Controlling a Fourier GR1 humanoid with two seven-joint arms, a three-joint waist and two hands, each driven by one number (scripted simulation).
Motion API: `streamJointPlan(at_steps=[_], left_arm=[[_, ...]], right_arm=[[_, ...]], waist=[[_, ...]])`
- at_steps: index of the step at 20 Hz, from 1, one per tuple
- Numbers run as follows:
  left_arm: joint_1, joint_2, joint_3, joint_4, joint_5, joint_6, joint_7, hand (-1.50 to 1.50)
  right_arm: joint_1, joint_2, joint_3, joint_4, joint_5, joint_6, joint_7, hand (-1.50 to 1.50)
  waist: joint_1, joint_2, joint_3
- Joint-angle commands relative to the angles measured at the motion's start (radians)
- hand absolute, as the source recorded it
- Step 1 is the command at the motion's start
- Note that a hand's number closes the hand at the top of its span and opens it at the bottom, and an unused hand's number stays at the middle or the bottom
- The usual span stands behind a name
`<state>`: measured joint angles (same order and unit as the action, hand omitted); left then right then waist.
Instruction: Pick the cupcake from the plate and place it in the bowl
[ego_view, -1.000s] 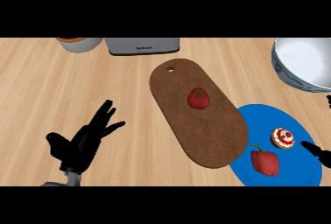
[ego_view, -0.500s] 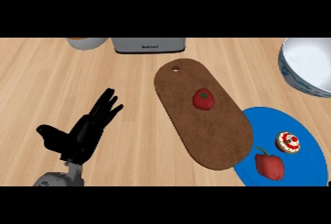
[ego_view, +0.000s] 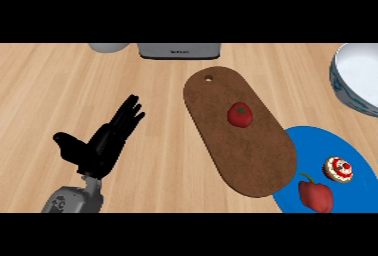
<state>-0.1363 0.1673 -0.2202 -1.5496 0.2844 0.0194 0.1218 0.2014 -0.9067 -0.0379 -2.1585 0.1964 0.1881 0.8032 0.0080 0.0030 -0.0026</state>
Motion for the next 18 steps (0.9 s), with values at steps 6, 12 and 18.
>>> streamJointPlan(at_steps=[6, 12, 18], left_arm=[[-0.067, 0.001, 0.064, 0.059, 0.018, -0.038, 0.015, 0.0], [-0.006, -0.029, 0.025, 0.043, -0.033, -0.028, -0.012, 0.0], [0.006, -0.014, 0.07, -0.006, -0.007, -0.061, 0.036, 0.0]], right_arm=[[-0.222, 0.057, 0.083, 0.095, -0.052, 0.161, 0.302, -1.5], [-0.218, 0.135, 0.191, 0.178, 0.052, 0.171, 0.31, -1.5], [-0.177, 0.149, 0.136, 0.239, 0.1, 0.224, 0.182, -1.5]], waist=[[0.004, 0.001, 0.001], [-0.001, -0.001, 0.002], [-0.008, -0.003, 0.002]])
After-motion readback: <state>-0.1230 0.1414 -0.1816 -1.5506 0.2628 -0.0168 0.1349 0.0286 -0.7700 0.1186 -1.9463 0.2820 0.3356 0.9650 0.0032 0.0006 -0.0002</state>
